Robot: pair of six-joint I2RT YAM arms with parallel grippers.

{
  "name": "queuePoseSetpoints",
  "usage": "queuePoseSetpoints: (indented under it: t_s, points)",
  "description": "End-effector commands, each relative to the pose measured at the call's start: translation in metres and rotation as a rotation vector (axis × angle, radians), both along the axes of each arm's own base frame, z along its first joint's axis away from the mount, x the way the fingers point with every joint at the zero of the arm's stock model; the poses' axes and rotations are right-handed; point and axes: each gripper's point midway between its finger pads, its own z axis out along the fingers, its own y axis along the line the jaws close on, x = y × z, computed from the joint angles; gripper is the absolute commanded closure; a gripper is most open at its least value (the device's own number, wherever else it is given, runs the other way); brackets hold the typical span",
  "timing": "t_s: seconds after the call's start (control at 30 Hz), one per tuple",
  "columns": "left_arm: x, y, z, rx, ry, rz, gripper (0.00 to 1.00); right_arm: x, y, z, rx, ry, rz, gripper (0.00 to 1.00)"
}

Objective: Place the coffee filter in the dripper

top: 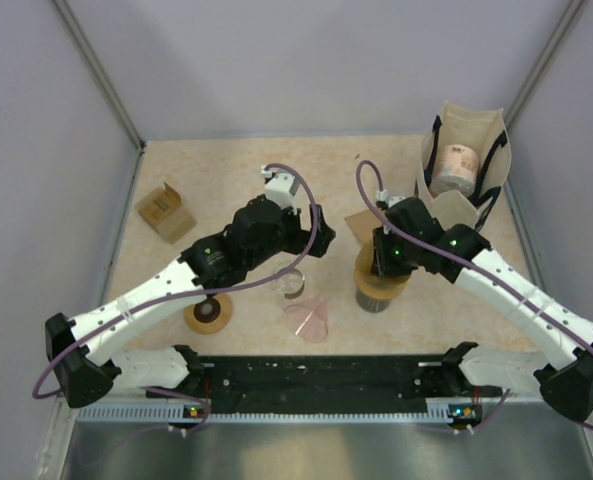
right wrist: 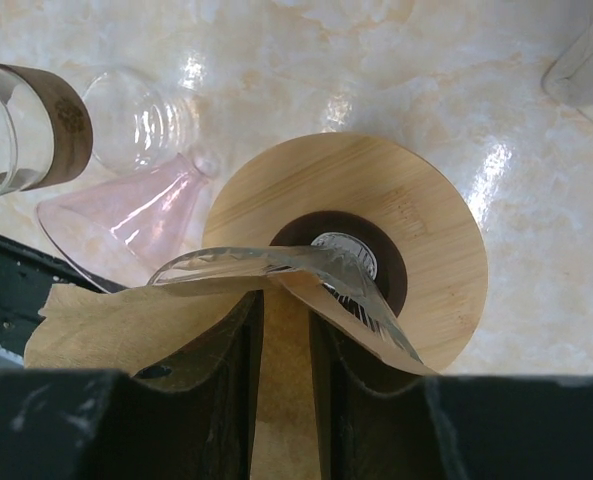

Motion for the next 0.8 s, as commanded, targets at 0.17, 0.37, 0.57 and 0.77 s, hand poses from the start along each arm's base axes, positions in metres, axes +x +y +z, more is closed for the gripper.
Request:
queuePoseSetpoints:
  t_s: [0.17,0.37,0.57,0.77]
  points:
    - [0.002,0.007,0.015,-0.018,-0.048,0.017,0.01,0.011,0.004,0.019,0.034,-0.070,-0.004,0.74]
    - [0.003,0.019,0.013,-0.004,-0.043,0.066,0.01,0.009,-0.003,0.055,0.056,-0.136,0.000,0.73]
    - [0.002,0.033,0.010,0.001,-0.042,0.116,0.01,0.002,-0.009,0.086,0.107,-0.212,0.005,0.69]
    - [0.002,0.043,0.012,0.009,-0.044,0.154,0.01,0.000,-0.004,0.105,0.137,-0.254,0.057,0.67]
